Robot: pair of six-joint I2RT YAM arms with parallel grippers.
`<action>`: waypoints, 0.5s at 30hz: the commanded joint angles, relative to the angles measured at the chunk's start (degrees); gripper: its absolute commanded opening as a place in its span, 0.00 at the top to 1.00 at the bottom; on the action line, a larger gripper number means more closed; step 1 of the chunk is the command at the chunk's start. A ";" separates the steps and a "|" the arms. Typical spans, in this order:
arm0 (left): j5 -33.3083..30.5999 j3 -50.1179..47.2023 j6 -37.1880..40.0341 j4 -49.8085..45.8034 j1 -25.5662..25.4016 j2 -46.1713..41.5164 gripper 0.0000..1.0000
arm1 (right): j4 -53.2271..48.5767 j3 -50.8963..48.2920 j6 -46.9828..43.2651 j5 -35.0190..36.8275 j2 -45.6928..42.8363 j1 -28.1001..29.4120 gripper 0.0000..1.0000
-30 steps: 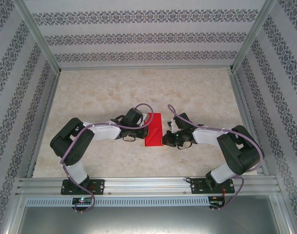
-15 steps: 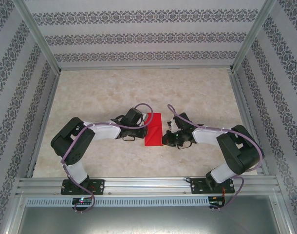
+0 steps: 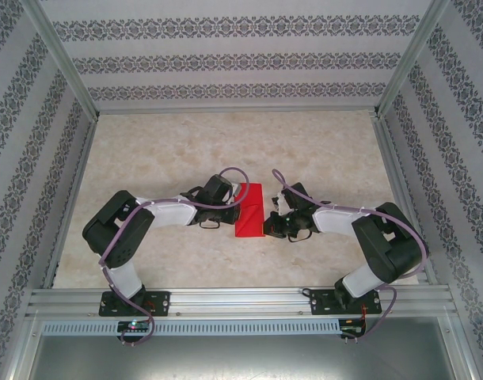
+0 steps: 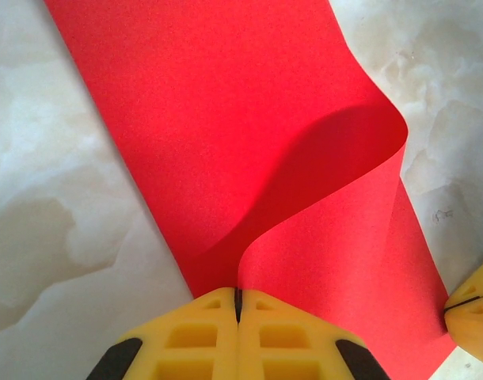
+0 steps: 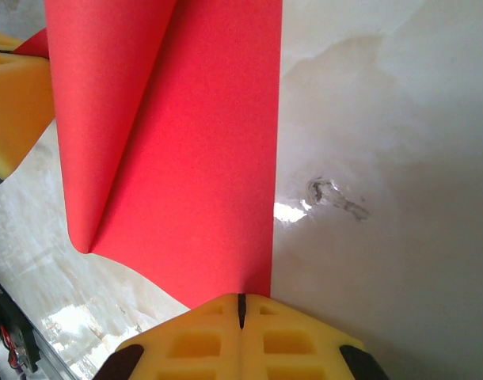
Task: Fold a paper plane with a square sheet of paper (fold left side to right side)
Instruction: Fold the triangle a second time at the center of the table.
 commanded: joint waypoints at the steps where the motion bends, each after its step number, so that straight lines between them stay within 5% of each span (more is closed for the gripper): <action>1: -1.09 1.29 1.65 -1.49 0.84 1.01 1.00 | -2.82 -0.20 -1.37 2.51 2.08 0.88 1.00; 15: -0.11 0.98 1.94 -0.97 0.84 2.70 1.00 | -2.89 -0.03 -1.64 2.44 2.35 0.95 1.00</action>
